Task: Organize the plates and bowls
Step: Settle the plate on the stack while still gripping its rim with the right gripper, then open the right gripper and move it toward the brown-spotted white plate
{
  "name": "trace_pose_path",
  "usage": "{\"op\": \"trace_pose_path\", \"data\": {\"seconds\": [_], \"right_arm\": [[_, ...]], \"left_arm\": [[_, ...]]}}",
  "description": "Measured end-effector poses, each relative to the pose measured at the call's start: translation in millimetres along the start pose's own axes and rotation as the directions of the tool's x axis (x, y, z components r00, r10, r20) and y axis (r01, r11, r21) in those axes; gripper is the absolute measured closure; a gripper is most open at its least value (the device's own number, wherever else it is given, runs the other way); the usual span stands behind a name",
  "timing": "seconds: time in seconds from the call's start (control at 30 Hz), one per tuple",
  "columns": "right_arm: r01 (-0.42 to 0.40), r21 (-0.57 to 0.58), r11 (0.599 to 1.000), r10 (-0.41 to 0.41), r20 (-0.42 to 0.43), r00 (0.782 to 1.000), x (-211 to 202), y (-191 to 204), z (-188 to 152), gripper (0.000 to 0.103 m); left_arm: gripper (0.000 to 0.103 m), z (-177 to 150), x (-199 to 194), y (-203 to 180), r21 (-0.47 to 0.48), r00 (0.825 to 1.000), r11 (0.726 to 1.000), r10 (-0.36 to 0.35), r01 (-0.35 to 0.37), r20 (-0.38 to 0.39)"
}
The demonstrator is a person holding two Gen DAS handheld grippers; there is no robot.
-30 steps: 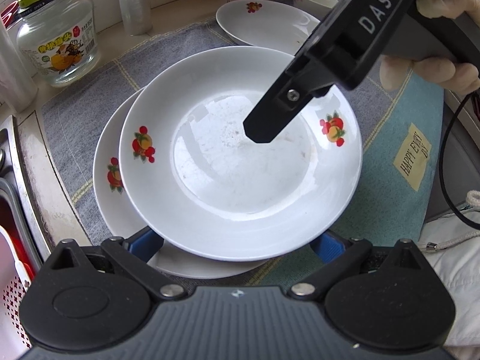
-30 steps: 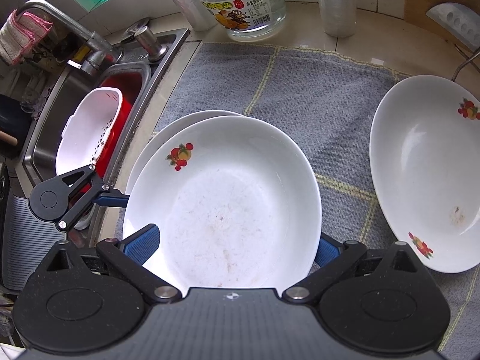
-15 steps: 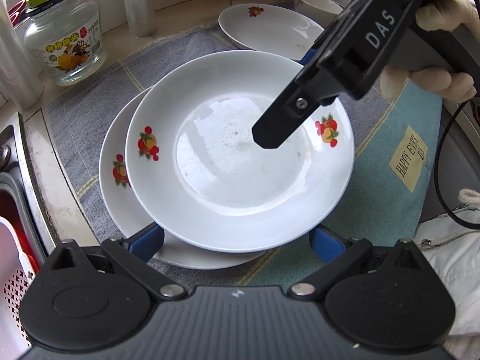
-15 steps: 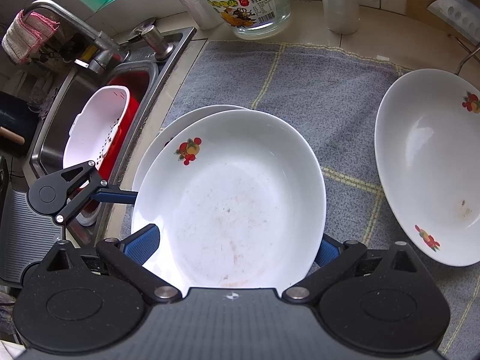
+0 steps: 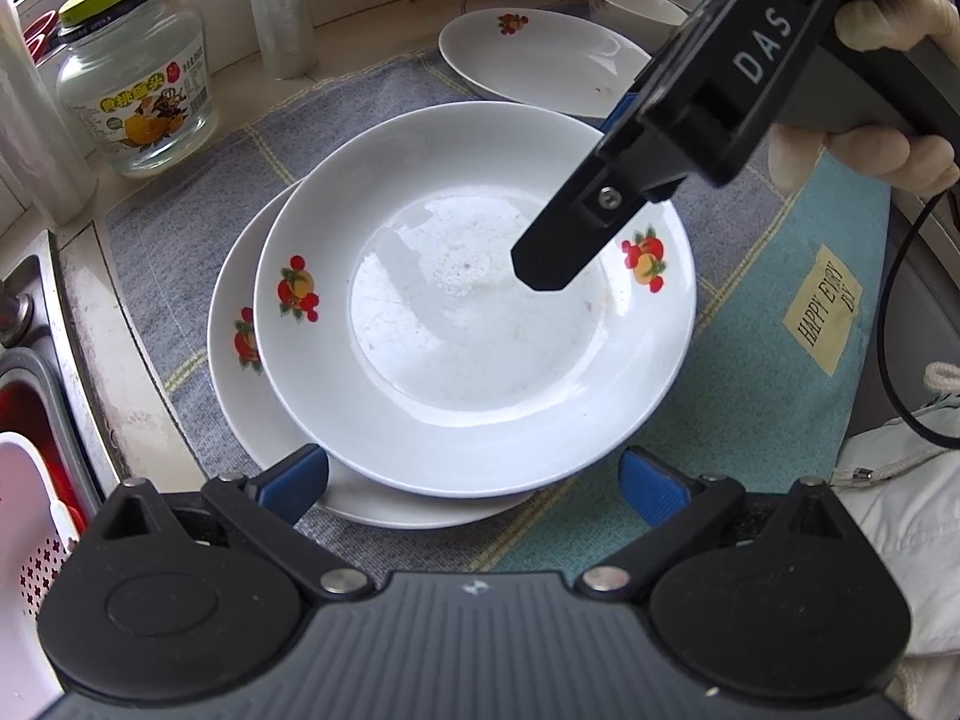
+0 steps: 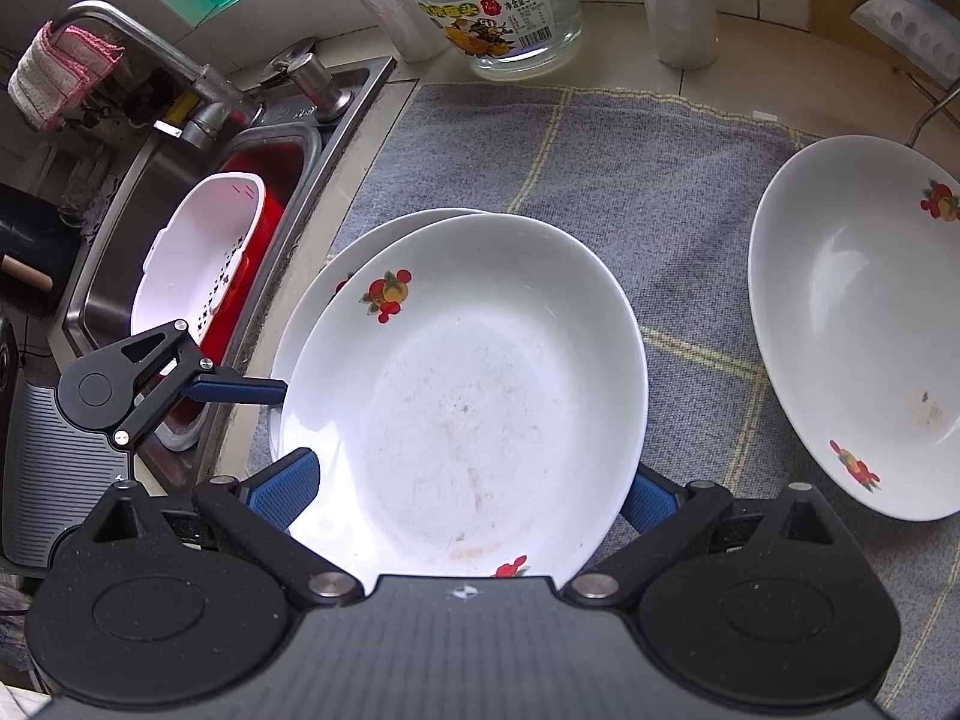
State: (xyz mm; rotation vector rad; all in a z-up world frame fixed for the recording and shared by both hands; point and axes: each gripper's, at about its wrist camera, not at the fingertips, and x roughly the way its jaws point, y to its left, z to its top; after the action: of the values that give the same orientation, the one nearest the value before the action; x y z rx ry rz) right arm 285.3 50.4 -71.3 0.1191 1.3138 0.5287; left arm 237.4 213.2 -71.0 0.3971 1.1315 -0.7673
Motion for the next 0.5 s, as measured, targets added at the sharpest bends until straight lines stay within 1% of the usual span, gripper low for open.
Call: {"op": "trace_pose_path", "data": {"seconds": [0.13, 0.2, 0.27, 0.37, 0.4, 0.5], "right_arm": [[0.020, -0.030, 0.999, -0.019, 0.012, 1.000, 1.0, 4.4, -2.9, 0.000], [0.051, -0.054, 0.997, -0.050, 0.023, 0.998, 2.8, 8.2, -4.1, 0.000], [0.100, -0.096, 0.990, -0.096, 0.045, 0.994, 5.0, 12.8, -6.1, 0.000], [0.194, -0.163, 0.967, -0.179, 0.103, 0.978, 6.6, 19.2, -12.1, 0.000], [0.213, -0.174, 0.961, -0.194, 0.118, 0.974, 6.9, 19.6, -14.3, 0.000], [0.266, -0.188, 0.945, -0.235, 0.174, 0.956, 7.1, 17.1, -22.2, 0.000]], "left_arm": [[0.001, -5.3, -2.6, -1.1, 0.008, 0.999, 1.000, 0.020, -0.021, 0.026], [0.001, -8.7, -4.0, -3.1, 0.010, 0.998, 0.999, 0.040, -0.040, 0.040], [0.001, -12.4, -5.8, -3.8, 0.006, 0.997, 0.998, 0.056, -0.056, 0.056], [0.001, -20.0, -9.5, -2.4, -0.019, 0.992, 0.996, 0.092, -0.091, 0.090], [0.001, -23.2, -11.1, -1.5, -0.030, 0.989, 0.994, 0.109, -0.106, 0.104], [0.001, -31.1, -18.7, 0.8, -0.066, 0.978, 0.991, 0.123, -0.113, 0.166]]}}
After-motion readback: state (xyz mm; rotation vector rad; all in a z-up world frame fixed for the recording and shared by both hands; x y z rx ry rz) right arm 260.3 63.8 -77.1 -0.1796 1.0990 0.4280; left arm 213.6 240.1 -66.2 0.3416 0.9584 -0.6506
